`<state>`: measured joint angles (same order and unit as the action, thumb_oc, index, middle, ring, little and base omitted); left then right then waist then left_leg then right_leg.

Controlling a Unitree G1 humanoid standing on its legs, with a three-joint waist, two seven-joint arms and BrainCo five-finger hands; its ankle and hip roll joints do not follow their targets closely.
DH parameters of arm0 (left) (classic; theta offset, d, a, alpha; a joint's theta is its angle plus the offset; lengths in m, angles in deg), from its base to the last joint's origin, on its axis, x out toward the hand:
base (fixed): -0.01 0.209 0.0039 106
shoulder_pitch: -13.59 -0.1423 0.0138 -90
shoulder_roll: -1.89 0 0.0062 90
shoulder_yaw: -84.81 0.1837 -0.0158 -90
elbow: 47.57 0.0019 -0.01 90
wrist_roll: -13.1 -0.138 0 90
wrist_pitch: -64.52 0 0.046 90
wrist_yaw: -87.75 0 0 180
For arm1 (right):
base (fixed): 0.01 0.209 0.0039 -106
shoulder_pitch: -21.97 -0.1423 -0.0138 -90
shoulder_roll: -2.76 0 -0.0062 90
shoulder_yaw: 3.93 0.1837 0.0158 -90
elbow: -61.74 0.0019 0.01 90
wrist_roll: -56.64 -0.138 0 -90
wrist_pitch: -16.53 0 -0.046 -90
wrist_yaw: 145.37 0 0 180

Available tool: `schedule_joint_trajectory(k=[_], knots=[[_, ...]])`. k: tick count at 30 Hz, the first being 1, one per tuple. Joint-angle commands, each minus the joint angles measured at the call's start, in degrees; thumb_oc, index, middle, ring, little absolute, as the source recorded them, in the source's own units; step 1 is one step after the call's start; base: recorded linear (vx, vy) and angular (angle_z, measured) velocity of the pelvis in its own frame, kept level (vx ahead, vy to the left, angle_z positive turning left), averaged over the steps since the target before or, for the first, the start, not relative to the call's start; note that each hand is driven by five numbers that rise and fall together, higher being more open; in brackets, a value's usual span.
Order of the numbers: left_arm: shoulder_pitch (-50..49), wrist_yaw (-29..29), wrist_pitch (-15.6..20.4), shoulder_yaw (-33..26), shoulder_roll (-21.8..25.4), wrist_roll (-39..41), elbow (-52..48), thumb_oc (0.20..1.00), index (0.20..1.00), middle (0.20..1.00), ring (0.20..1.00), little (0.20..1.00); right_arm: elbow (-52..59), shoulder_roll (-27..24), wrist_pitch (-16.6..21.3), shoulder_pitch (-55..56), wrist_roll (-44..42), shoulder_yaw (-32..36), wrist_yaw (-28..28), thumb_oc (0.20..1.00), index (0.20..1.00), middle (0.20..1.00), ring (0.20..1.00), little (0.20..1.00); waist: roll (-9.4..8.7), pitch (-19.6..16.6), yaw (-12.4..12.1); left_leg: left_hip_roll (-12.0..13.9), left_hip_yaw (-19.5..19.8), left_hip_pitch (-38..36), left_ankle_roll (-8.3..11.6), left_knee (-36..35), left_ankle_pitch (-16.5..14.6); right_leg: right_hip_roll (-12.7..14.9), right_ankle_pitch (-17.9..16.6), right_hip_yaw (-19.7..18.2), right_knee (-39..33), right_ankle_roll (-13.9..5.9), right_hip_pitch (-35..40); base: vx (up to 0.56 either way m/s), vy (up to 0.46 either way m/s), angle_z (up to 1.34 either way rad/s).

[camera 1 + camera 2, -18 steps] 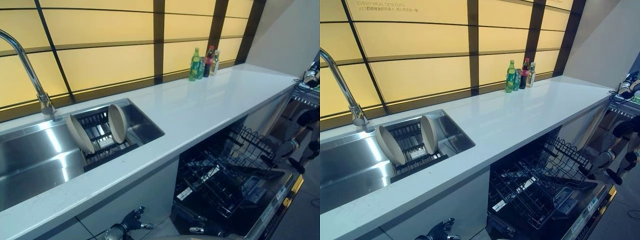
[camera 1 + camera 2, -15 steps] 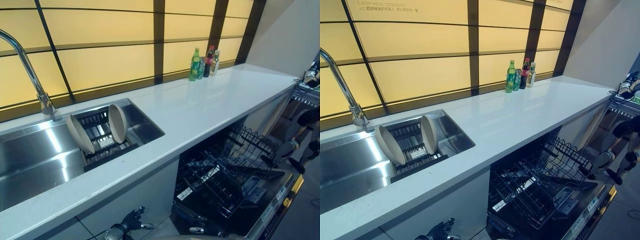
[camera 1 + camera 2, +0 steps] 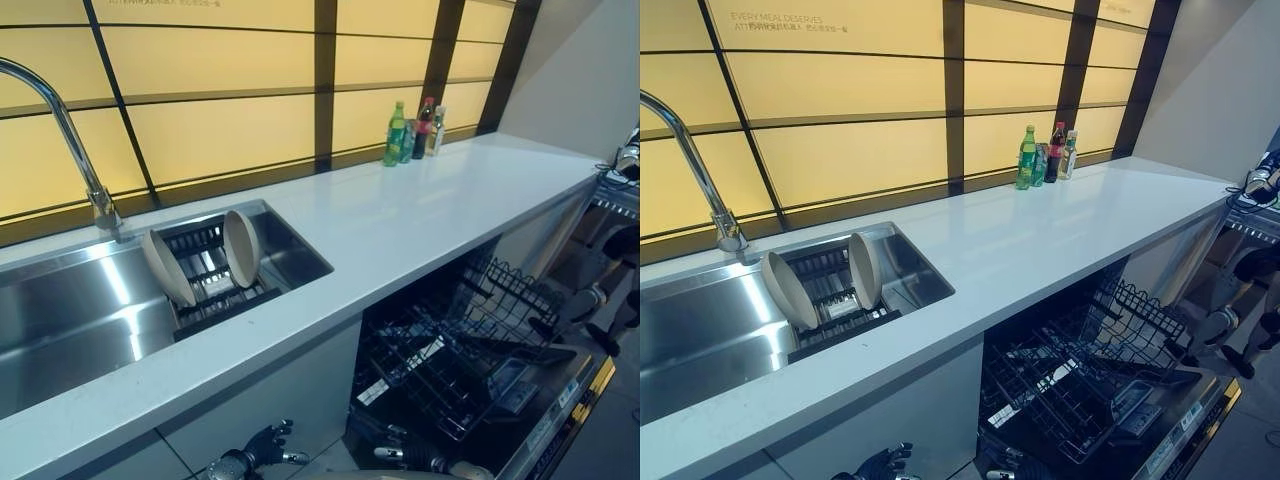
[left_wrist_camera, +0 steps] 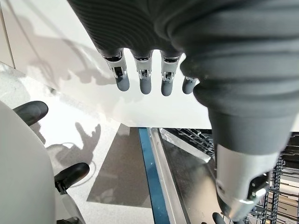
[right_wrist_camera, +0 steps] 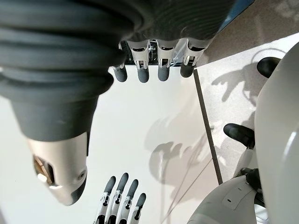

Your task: Pick up plates and place into dishwasher.

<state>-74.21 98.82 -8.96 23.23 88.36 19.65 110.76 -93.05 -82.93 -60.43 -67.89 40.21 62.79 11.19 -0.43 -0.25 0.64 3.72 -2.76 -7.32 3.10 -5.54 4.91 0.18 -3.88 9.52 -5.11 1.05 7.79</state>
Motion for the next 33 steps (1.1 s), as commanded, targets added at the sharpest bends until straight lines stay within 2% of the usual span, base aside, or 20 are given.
schedule_joint_trajectory(k=[1, 4, 7, 8, 9, 11, 13, 15, 17, 23, 25, 26, 28, 29, 31, 32, 33], knots=[[4.67, 7.14, 3.08, 0.6, -1.14, 6.13, -3.78, 1.0, 1.0, 1.0, 1.0, 1.0, 3.04, 0.74, 0.52, -5.91, -1.76, -1.7, -0.63, 1.0, 1.0, 1.0, 1.0, 1.0, 0.26, 5.66, 0.35, -3.12, -0.54, -2.22, -2.83, 0.54, -6.09, 3.19, 3.51, -0.5, 1.58, -4.62, 1.11, 0.0, 0.0, 0.0], [4.86, 16.31, 2.58, 0.39, 0.49, 13.27, -12.43, 1.0, 1.0, 1.0, 1.0, 1.0, 5.48, -0.38, -1.78, -5.89, -1.98, -1.59, -0.68, 1.0, 1.0, 1.0, 1.0, 1.0, 0.7, 6.26, 0.33, -3.06, -0.34, -1.99, -2.54, 0.54, -6.03, 3.21, 3.3, -0.57, 1.34, -4.72, 1.04, -0.01, 0.009, 0.0], [4.53, 25.67, -2.3, 0.58, 4.31, 22.01, -26.86, 1.0, 1.0, 1.0, 1.0, 1.0, 11.14, -2.46, -5.57, -5.36, -2.43, -1.75, -0.17, 1.0, 1.0, 1.0, 1.0, 1.0, 1.3, 7.01, 0.09, -3.03, 0.07, -1.45, -2.48, 0.54, -5.81, 3.39, 3.09, -0.35, 1.26, -4.77, 0.64, -0.06, 0.036, 0.0], [4.31, 31.3, -4.44, -0.01, 6.06, 26.75, -32.46, 1.0, 1.0, 1.0, 1.0, 1.0, 13.27, -3.34, -6.93, -5.01, -2.22, -1.55, 0.08, 1.0, 1.0, 1.0, 1.0, 1.0, 1.58, 7.28, -0.09, -3.03, 0.31, -1.19, -2.48, 0.54, -5.7, 3.53, 2.97, -0.14, 1.2, -4.8, 0.49, -0.05, 0.033, 0.0], [4.16, 35.07, -5.74, -0.56, 6.76, 30.57, -35.98, 1.0, 1.0, 1.0, 1.0, 1.0, 14.27, -3.78, -7.55, -4.82, -1.96, -1.48, 0.1, 1.0, 1.0, 1.0, 1.0, 1.0, 1.74, 7.42, -0.2, -3.02, 0.41, -1.03, -2.51, 0.54, -5.62, 3.65, 2.89, 0.05, 1.19, -4.8, 0.38, -0.05, 0.032, 0.02], [3.95, 42.24, -10.66, -2.71, 7.57, 38.08, -45.14, 1.0, 1.0, 1.0, 1.0, 1.0, 15.39, -4.12, -7.47, -4.18, -1.34, -1.2, -0.17, 1.0, 1.0, 1.0, 1.0, 1.0, 1.95, 7.5, -0.59, -3.09, 0.85, -0.75, -2.64, 0.54, -5.65, 3.91, 2.71, 0.53, 1.02, -4.83, 0.33, -0.01, 0.014, 0.06], [4.07, 47.08, -13.44, -4.68, 7.29, 43.91, -52.3, 1.0, 1.0, 1.0, 1.0, 1.0, 16.29, -3.77, -7.06, -3.76, -2.07, -1.17, -0.8, 1.0, 1.0, 1.0, 1.0, 1.0, 1.87, 7.39, -0.97, -3.18, 1.2, -0.57, -2.69, 0.54, -5.74, 4.14, 2.57, 0.85, 0.8, -4.86, 0.45, 0.01, -0.007, 0.09], [4.61, 47.55, -14.75, -6.55, 7.48, 47.77, -57.6, 1.0, 1.0, 1.0, 1.0, 1.0, 17.35, -3.43, -6.94, -3.35, -2.19, -1.09, -0.68, 1.0, 1.0, 1.0, 1.0, 1.0, 1.65, 7.15, -1.27, -3.2, 1.48, -0.49, -2.62, 0.54, -5.86, 4.25, 2.53, 1.04, 0.65, -4.85, 0.62, 0.02, -0.017, 0.09], [5.42, 44.77, -15.22, -10.0, 7.54, 51.34, -64.52, 1.0, 1.0, 1.0, 1.0, 1.0, 19.67, -3.24, -6.69, -2.21, -2.33, -0.89, -1.04, 1.0, 1.0, 1.0, 1.0, 1.0, 1.23, 6.89, -1.55, -3.21, 1.89, -0.51, -2.45, 0.54, -5.94, 4.33, 2.5, 1.08, 0.4, -4.84, 0.96, 0.04, -0.027, 0.08], [8.08, 36.9, -15.87, -19.07, 9.13, 58.2, -75.76, 1.0, 1.0, 1.0, 1.0, 1.0, 27.97, -3.6, -6.45, 2.01, -2.49, -0.34, -0.97, 1.0, 1.0, 1.0, 1.0, 1.0, 0.2, 6.11, -1.66, -3.3, 2.85, -0.41, -2.11, 0.54, -6.11, 4.46, 2.96, 1.43, 0.11, -5.12, 1.51, 0.03, -0.037, 0.08], [9.52, 31.17, -13.43, -22.29, 10.36, 59.03, -78.35, 1.0, 1.0, 1.0, 1.0, 1.0, 28.96, -3.79, -6.17, 3.18, -1.81, -0.22, -1.07, 1.0, 1.0, 1.0, 1.0, 1.0, -0.01, 5.75, -1.59, -3.28, 3.03, -0.28, -1.94, 0.54, -6.05, 4.51, 3.08, 1.54, 0.11, -5.3, 1.51, 0.03, -0.017, 0.07], [10.41, 26.82, -10.89, -23.85, 11.22, 57.01, -79.46, 1.0, 1.0, 1.0, 1.0, 1.0, 29.46, -3.92, -6.38, 3.64, -1.49, -0.18, -1.07, 1.0, 1.0, 1.0, 1.0, 1.0, -0.05, 5.63, -1.54, -3.25, 3.01, -0.23, -1.87, 0.54, -6.0, 4.55, 3.11, 1.66, 0.11, -5.35, 1.49, 0.02, -0.003, 0.06], [11.87, 18.52, -2.38, -25.88, 15.26, 48.48, -80.53, 1.0, 1.0, 1.0, 1.0, 1.0, 30.31, -4.31, -6.51, 4.53, -1.51, 0.0, -1.09, 1.0, 1.0, 1.0, 1.0, 1.0, 0.01, 5.42, -1.53, -3.27, 3.1, -0.13, -1.75, 0.54, -5.86, 4.6, 3.2, 1.89, 0.11, -5.49, 1.5, 0.01, 0.002, 0.02], [12.8, 13.7, -0.89, -27.89, 17.9, 44.46, -81.17, 1.0, 1.0, 1.0, 1.0, 1.0, 31.07, -4.53, -6.31, 4.98, -1.75, 0.31, -1.52, 1.0, 1.0, 1.0, 1.0, 1.0, 0.11, 5.37, -1.58, -3.34, 3.28, -0.04, -1.74, 0.54, -5.74, 4.55, 3.28, 1.98, 0.11, -5.46, 1.56, 0.0, 0.0, 0.0], [14.79, 1.23, 6.31, -31.39, 23.5, 25.5, -77.25, 1.0, 1.0, 1.0, 1.0, 1.0, 33.52, -5.4, -6.55, 5.79, -3.86, 0.51, -2.48, 1.0, 1.0, 1.0, 1.0, 1.0, 0.45, 5.15, -1.37, -3.35, 3.05, 0.01, -1.63, 0.54, -5.64, 4.5, 3.39, 2.1, 0.11, -5.44, 1.6, 0.01, 0.016, 0.04], [16.81, -5.26, 7.85, -32.63, 29.59, 19.73, -73.51, 1.0, 1.0, 1.0, 1.0, 1.0, 35.44, -6.18, -7.07, 6.04, -6.6, 0.42, -2.73, 1.0, 1.0, 1.0, 1.0, 1.0, 0.78, 5.03, -1.26, -3.42, 2.84, 0.02, -1.64, 0.54, -5.56, 4.44, 3.4, 2.18, 0.11, -5.49, 1.63, 0.03, 0.026, 0.1], [18.25, -9.74, 8.35, -33.23, 32.58, 12.62, -71.04, 1.0, 1.0, 1.0, 1.0, 1.0, 36.41, -6.44, -6.9, 6.23, -8.42, 0.39, -2.66, 1.0, 1.0, 1.0, 1.0, 1.0, 0.91, 4.95, -1.2, -3.47, 2.77, 0.06, -1.64, 0.54, -5.46, 4.35, 3.49, 2.23, 0.11, -5.45, 1.66, 0.03, 0.018, 0.08]])
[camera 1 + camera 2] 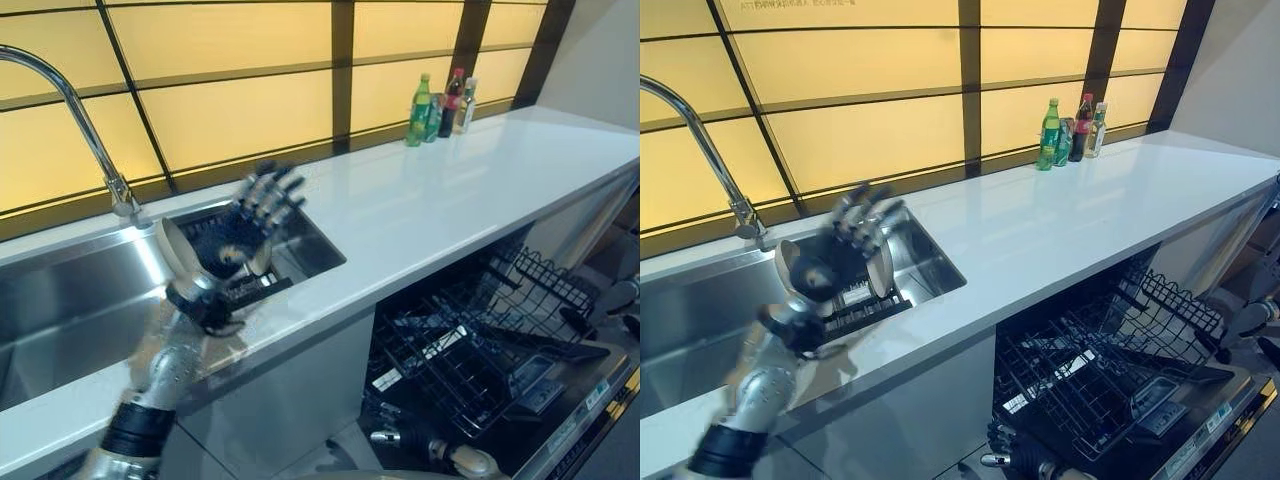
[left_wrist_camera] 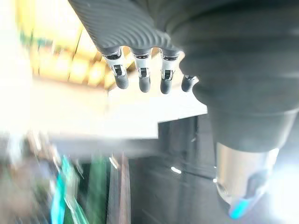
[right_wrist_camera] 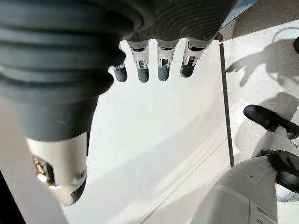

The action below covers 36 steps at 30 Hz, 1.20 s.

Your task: Pick up plates and place into dishwasher.

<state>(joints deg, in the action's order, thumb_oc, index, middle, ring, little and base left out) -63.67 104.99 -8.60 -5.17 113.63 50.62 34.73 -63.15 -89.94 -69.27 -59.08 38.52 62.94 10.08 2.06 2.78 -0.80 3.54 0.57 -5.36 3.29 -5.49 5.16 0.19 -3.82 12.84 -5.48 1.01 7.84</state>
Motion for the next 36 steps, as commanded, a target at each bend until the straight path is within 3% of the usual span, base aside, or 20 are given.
schedule_joint_trajectory(k=[1, 2, 3, 4, 6, 9, 10, 13, 21, 28, 36], knots=[[9.48, -18.42, 9.02, -5.32, 11.39, -20.9, 9.12, 1.0, 1.0, 1.0, 1.0, 1.0, 7.48, -0.21, 2.46, -2.48, -9.42, 0.52, -1.67, 1.0, 1.0, 1.0, 1.0, 1.0, -1.43, 1.8, 0.38, -3.23, -0.83, -1.9, -1.77, 0.49, -5.69, 4.33, 3.5, -0.91, 0.48, -5.47, 1.63, 0.02, 0.017, 0.05], [11.13, -21.16, 10.42, -5.68, 16.35, -24.73, 14.69, 1.0, 1.0, 1.0, 1.0, 1.0, 9.9, -1.17, 1.98, -2.41, -12.47, 1.22, -2.21, 1.0, 1.0, 1.0, 1.0, 1.0, -1.14, 1.7, 0.75, -3.18, -1.28, -1.78, -1.72, 0.49, -5.56, 4.32, 3.42, -0.86, 0.48, -5.56, 1.49, 0.0, 0.0, 0.0], [11.52, -21.77, 10.73, -5.34, 16.98, -25.37, 15.47, 1.0, 1.0, 1.0, 1.0, 1.0, 10.24, -1.23, 1.9, -2.36, -12.74, 1.33, -2.19, 1.0, 1.0, 1.0, 1.0, 1.0, -1.16, 1.71, 0.77, -3.18, -1.31, -1.76, -1.71, 0.49, -5.56, 4.31, 3.42, -0.85, 0.48, -5.57, 1.48, 0.0, 0.0, 0.0], [12.46, -26.78, 11.59, -4.46, 21.81, -30.8, 19.35, 1.0, 1.0, 1.0, 1.0, 1.0, 12.41, -2.31, 2.52, -2.1, -14.4, 2.24, -2.43, 1.0, 1.0, 1.0, 1.0, 1.0, -0.83, 1.66, 1.27, -3.17, -1.72, -1.63, -1.68, 0.49, -5.46, 4.21, 3.28, -1.01, 0.48, -5.69, 1.24, 0.0, 0.03, -0.01], [13.09, -30.13, 11.36, -3.32, 26.55, -35.0, 23.85, 1.0, 1.0, 1.0, 1.0, 1.0, 14.53, -3.98, 3.78, -1.53, -15.07, 3.39, -3.42, 1.0, 1.0, 1.0, 1.0, 1.0, -0.69, 1.77, 1.74, -3.19, -2.16, -1.51, -1.72, 0.49, -5.31, 4.19, 3.06, -1.16, 0.48, -5.82, 0.96, 0.0, 0.039, -0.01], [12.67, -36.06, 10.15, -1.44, 30.33, -42.19, 25.57, 1.0, 1.0, 1.0, 1.0, 1.0, 16.62, -6.04, 5.26, -1.01, -15.71, 4.78, -5.44, 1.0, 1.0, 1.0, 1.0, 1.0, -0.6, 1.96, 2.23, -3.22, -2.64, -1.53, -1.76, 0.49, -5.37, 4.19, 2.92, -1.39, 0.48, -6.02, 0.74, 0.0, 0.034, 0.03], [11.92, -40.37, 8.97, -1.48, 31.67, -46.73, 26.23, 1.0, 1.0, 1.0, 1.0, 1.0, 17.59, -7.27, 5.93, -0.69, -16.15, 5.16, -6.86, 1.0, 1.0, 1.0, 1.0, 1.0, -0.75, 1.98, 2.42, -3.26, -2.86, -1.6, -1.75, 0.49, -5.41, 4.22, 2.84, -1.44, 0.48, -6.11, 0.66, 0.02, 0.028, 0.03], [13.01, -47.32, 10.16, 2.16, 35.14, -57.76, 29.86, 1.0, 1.0, 1.0, 1.0, 1.0, 18.54, -10.33, 5.8, -0.93, -17.67, 6.21, -7.32, 1.0, 1.0, 1.0, 1.0, 1.0, -0.76, 1.9, 3.22, -3.25, -3.48, -1.77, -1.6, 0.49, -5.5, 4.23, 2.68, -1.73, 0.48, -6.24, 0.56, 0.02, 0.039, 0.0], [15.71, -47.89, 4.61, 15.21, 41.26, -74.5, 33.86, 1.0, 1.0, 1.0, 1.0, 1.0, 16.97, -15.6, 4.14, -1.87, -18.61, 8.21, -7.0, 1.0, 1.0, 1.0, 1.0, 1.0, -0.06, 1.94, 4.58, -3.47, -4.9, -2.25, -1.74, 0.49, -5.74, 4.54, 2.06, -2.37, 0.48, -6.72, 0.34, 0.03, 0.068, -0.04], [19.52, -42.38, 0.03, 25.45, 40.66, -84.14, 39.05, 1.0, 1.0, 1.0, 1.0, 1.0, 16.14, -17.75, 3.9, -3.29, -21.15, 8.53, -7.75, 1.0, 1.0, 1.0, 1.0, 1.0, 0.49, 2.3, 5.52, -3.81, -5.81, -2.31, -1.87, 0.49, -5.78, 5.06, 1.62, -2.33, 0.48, -7.26, 0.02, 0.02, 0.066, -0.07], [20.67, -39.62, -3.24, 27.97, 40.28, -87.19, 44.94, 1.0, 1.0, 1.0, 1.0, 1.0, 15.25, -18.0, 4.61, -2.64, -21.77, 9.26, -7.06, 1.0, 1.0, 1.0, 1.0, 1.0, 0.56, 2.54, 5.97, -4.08, -6.49, -1.97, -2.04, 0.49, -5.58, 5.51, 1.06, -2.51, 0.48, -7.83, -0.74, 0.03, 0.042, -0.01]])
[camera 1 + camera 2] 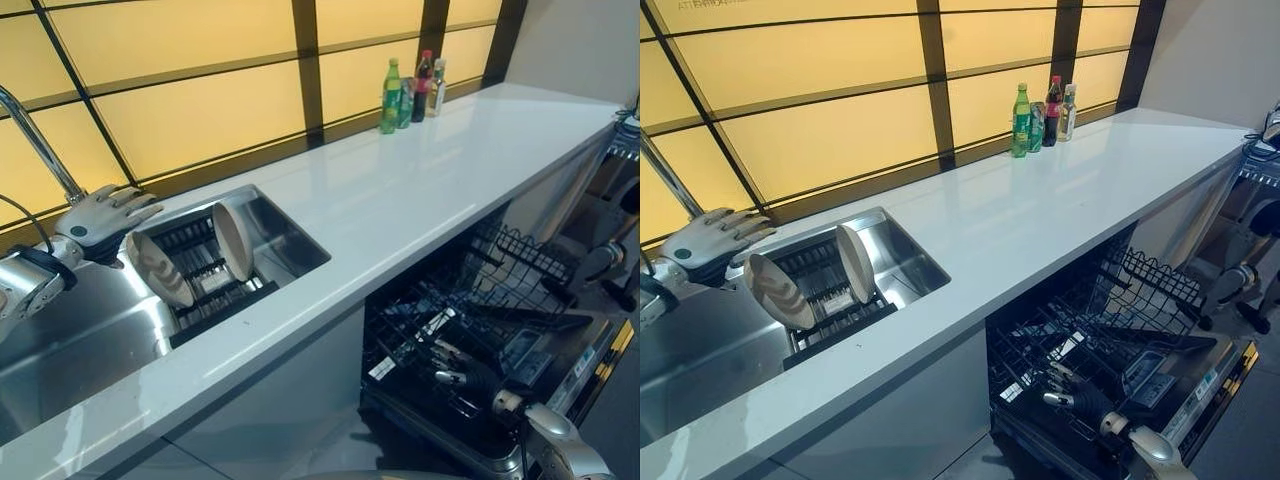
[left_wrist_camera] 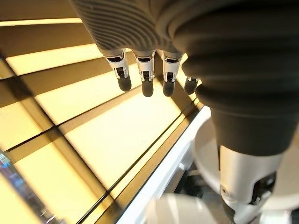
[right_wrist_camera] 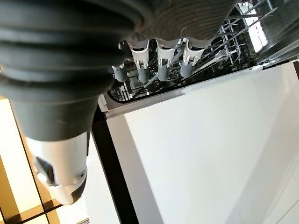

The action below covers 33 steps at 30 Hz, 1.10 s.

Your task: Pick up plates and place into dishwasher.

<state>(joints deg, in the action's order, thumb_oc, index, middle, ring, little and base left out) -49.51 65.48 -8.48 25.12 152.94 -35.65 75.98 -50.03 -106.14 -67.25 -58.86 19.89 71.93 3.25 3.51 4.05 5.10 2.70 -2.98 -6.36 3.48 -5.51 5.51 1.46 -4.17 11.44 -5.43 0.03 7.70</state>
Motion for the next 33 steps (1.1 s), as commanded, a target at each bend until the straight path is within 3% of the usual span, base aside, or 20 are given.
schedule_joint_trajectory(k=[1, 5, 16, 27, 33], knots=[[6.51, 0.66, -3.76, -2.29, 1.0, -1.26, 3.68, 1.0, 1.0, 1.0, 1.0, 1.0, 2.12, -1.87, 2.57, -2.69, -3.12, 0.44, -0.41, 1.0, 1.0, 1.0, 1.0, 1.0, -0.9, 1.29, 0.15, -3.29, -2.96, -0.91, -2.28, 0.51, -5.95, 4.27, 1.41, -1.14, 0.43, -6.88, -0.68, 0.03, 0.031, 0.0], [5.41, 2.4, -4.23, -2.67, 0.24, -2.97, 4.07, 1.0, 1.0, 1.0, 1.0, 1.0, 1.98, -1.94, 2.7, -2.41, -2.85, 0.61, -0.58, 1.0, 1.0, 1.0, 1.0, 1.0, -0.96, 1.45, 0.32, -3.41, -3.11, -0.78, -2.38, 0.51, -5.97, 4.38, 1.25, -1.38, 0.43, -7.04, -1.0, 0.02, 0.024, -0.02], [5.01, -2.56, -3.29, -0.19, -3.0, -8.2, 3.41, 1.0, 1.0, 1.0, 1.0, 1.0, 1.12, -3.72, 3.04, -3.23, -4.12, 1.51, 0.15, 1.0, 1.0, 1.0, 1.0, 1.0, -1.48, 2.53, 1.12, -3.48, -3.59, -0.22, -2.46, 0.51, -6.02, 4.59, 0.85, -1.74, 0.43, -7.31, -1.98, 0.03, 0.042, -0.03], [6.49, 5.23, -5.8, 4.09, -5.57, -13.64, 6.91, 1.0, 1.0, 1.0, 1.0, 1.0, 2.03, -6.12, 5.02, -5.34, -7.19, 2.52, 2.63, 1.0, 1.0, 1.0, 1.0, 1.0, -2.7, 6.59, 2.02, -3.51, -3.94, 2.73, -2.64, 0.51, -5.29, 4.52, -0.56, -3.22, 0.43, -7.82, -5.57, -0.06, 0.046, -0.07], [3.42, 9.65, -5.93, 4.04, -5.82, -13.47, 9.66, 1.0, 1.0, 1.0, 1.0, 1.0, 2.28, -5.79, 5.79, -4.56, -7.23, 3.54, 2.65, 1.0, 1.0, 1.0, 1.0, 1.0, -3.08, 6.88, 2.27, -3.4, -4.23, 2.49, -2.63, 0.51, -5.25, 4.59, -0.69, -2.94, 0.43, -8.36, -5.54, 0.0, -0.001, -0.11]])
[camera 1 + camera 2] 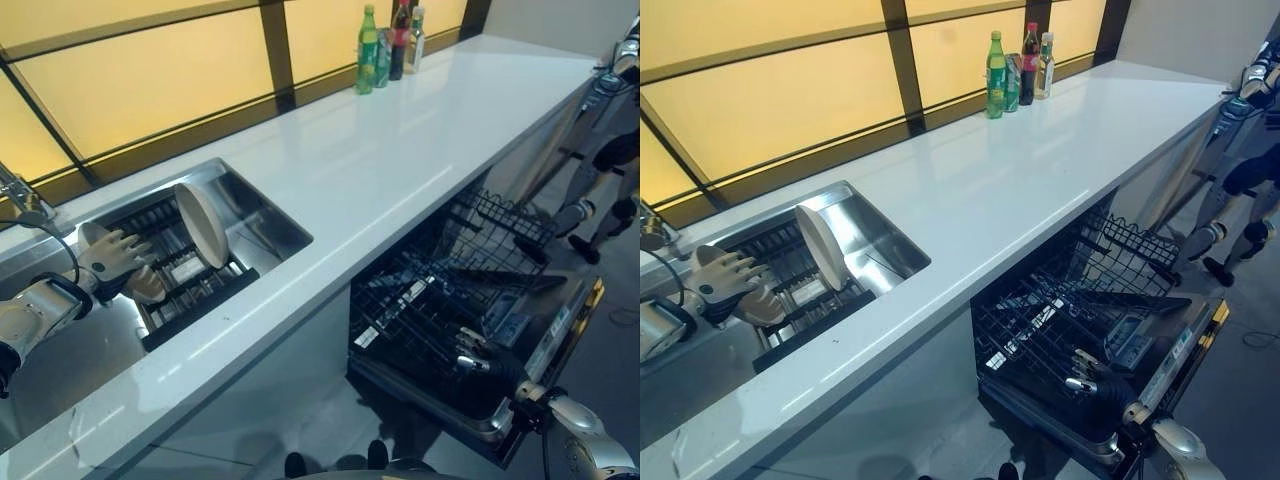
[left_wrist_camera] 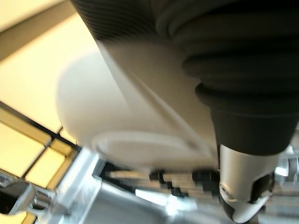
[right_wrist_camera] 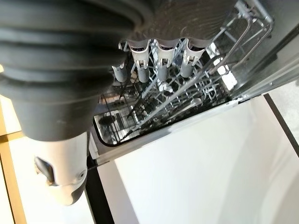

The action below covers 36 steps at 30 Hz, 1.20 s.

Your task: Pick up plates and place into dishwasher.

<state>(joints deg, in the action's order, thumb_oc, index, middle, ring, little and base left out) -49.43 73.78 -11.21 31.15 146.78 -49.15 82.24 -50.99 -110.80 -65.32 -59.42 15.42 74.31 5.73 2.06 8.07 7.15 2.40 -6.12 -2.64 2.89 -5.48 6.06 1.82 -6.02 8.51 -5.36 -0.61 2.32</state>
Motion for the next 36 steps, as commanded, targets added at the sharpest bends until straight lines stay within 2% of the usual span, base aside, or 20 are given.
schedule_joint_trajectory(k=[1, 8, 9, 10, 11, 18, 22, 26, 32, 36], knots=[[3.22, 1.05, -3.42, -2.06, 0.18, -0.41, 3.97, 1.0, 1.0, 1.0, 1.0, 1.0, 3.15, -1.1, 3.88, -4.05, -2.86, 1.27, 0.21, 1.0, 1.0, 1.0, 1.0, 1.0, -1.61, 2.89, 0.26, -3.08, -1.12, -1.28, -2.03, 0.48, -5.79, 4.23, 1.16, 0.04, 0.36, -7.73, -0.11, 0.01, 0.001, -0.05], [5.13, 1.99, -8.3, -1.78, -0.87, -1.82, 9.36, 1.0, 1.0, 1.0, 1.0, 1.0, 3.09, -1.06, 4.68, -4.98, -4.05, 2.58, 1.2, 1.0, 1.0, 1.0, 1.0, 1.0, -1.58, 3.22, 0.49, -2.92, -1.27, -1.11, -1.84, 0.48, -5.63, 4.12, 1.21, -0.11, 0.36, -7.75, -0.16, 0.0, 0.0, -0.01], [5.22, 1.16, -8.55, -1.89, -0.88, -2.16, 9.73, 0.918, 0.918, 0.918, 0.918, 0.918, 3.03, -1.13, 4.79, -5.16, -4.38, 2.86, 1.27, 1.0, 1.0, 1.0, 1.0, 1.0, -1.6, 3.26, 0.47, -2.87, -1.32, -1.08, -1.78, 0.48, -5.62, 4.13, 1.22, -0.1, 0.36, -7.76, -0.18, -0.04, -0.006, -0.02], [5.19, 0.02, -8.79, -2.23, -0.89, -2.48, 10.06, 0.354, 0.354, 0.354, 0.354, 0.354, 3.0, -1.12, 4.93, -5.3, -4.6, 3.08, 1.43, 1.0, 1.0, 1.0, 1.0, 1.0, -1.62, 3.29, 0.41, -2.86, -1.32, -1.06, -1.74, 0.48, -5.62, 4.14, 1.22, -0.07, 0.36, -7.76, -0.18, -0.04, -0.016, -0.02], [5.3, -1.7, -9.05, -2.54, -1.03, -2.61, 10.56, 0.2, 0.2, 0.2, 0.2, 0.2, 3.15, -1.08, 4.95, -5.42, -4.48, 3.33, 1.86, 1.0, 1.0, 1.0, 1.0, 1.0, -1.68, 3.2, 0.43, -2.84, -1.28, -1.07, -1.71, 0.48, -5.64, 4.11, 1.26, -0.08, 0.36, -7.75, -0.18, -0.03, -0.023, -0.01], [4.53, -6.55, -10.78, -4.41, -0.26, -3.68, 9.57, 0.2, 0.2, 0.2, 0.2, 0.2, 3.09, -0.47, 6.48, -4.38, -4.93, 4.59, -0.22, 1.0, 1.0, 1.0, 1.0, 1.0, -1.54, 1.59, -0.01, -2.74, -1.09, -1.65, -1.34, 0.48, -5.81, 4.27, 1.66, 0.71, 0.36, -7.91, 0.69, 0.0, -0.038, 0.0], [5.37, -8.81, -11.63, -5.04, -0.06, -1.28, 7.56, 0.2, 0.2, 0.2, 0.2, 0.2, 3.66, 0.16, 7.07, -5.21, -5.53, 4.14, -0.51, 1.0, 1.0, 1.0, 1.0, 1.0, -1.26, 0.55, -0.46, -2.7, -0.89, -2.2, -1.14, 0.48, -5.92, 4.33, 2.09, 1.13, 0.36, -7.73, 1.49, 0.0, -0.049, 0.02], [6.03, -14.38, -10.18, -6.0, 0.19, 2.85, 4.59, 0.2, 0.2, 0.2, 0.2, 0.2, 4.72, 0.65, 7.64, -5.58, -6.31, 3.87, 0.15, 1.0, 1.0, 1.0, 1.0, 1.0, -1.03, -0.49, -1.0, -2.56, -0.83, -2.62, -0.9, 0.48, -6.0, 4.36, 2.49, 1.6, 0.36, -7.52, 2.24, -0.01, -0.048, 0.1], [4.92, -19.15, -8.07, -9.66, 0.53, 10.83, -1.24, 0.2, 0.2, 0.2, 0.2, 0.2, 6.39, 1.37, 9.05, -5.72, -6.57, 4.47, 1.14, 1.0, 1.0, 1.0, 1.0, 1.0, -0.75, -1.94, -1.64, -2.51, -0.62, -3.09, -0.75, 0.48, -6.2, 4.35, 2.86, 1.92, 0.36, -7.28, 2.9, -0.01, -0.038, 0.07], [3.0, -25.72, -5.55, -13.55, 0.72, 16.71, -5.7, 0.2, 0.2, 0.2, 0.2, 0.2, 9.07, 1.63, 12.48, -6.0, -6.16, 5.53, 2.11, 1.0, 1.0, 1.0, 1.0, 1.0, -0.78, -2.66, -2.08, -2.48, -0.45, -3.37, -0.79, 0.48, -6.31, 4.29, 3.05, 1.84, 0.36, -7.13, 3.24, -0.02, -0.04, 0.02]])
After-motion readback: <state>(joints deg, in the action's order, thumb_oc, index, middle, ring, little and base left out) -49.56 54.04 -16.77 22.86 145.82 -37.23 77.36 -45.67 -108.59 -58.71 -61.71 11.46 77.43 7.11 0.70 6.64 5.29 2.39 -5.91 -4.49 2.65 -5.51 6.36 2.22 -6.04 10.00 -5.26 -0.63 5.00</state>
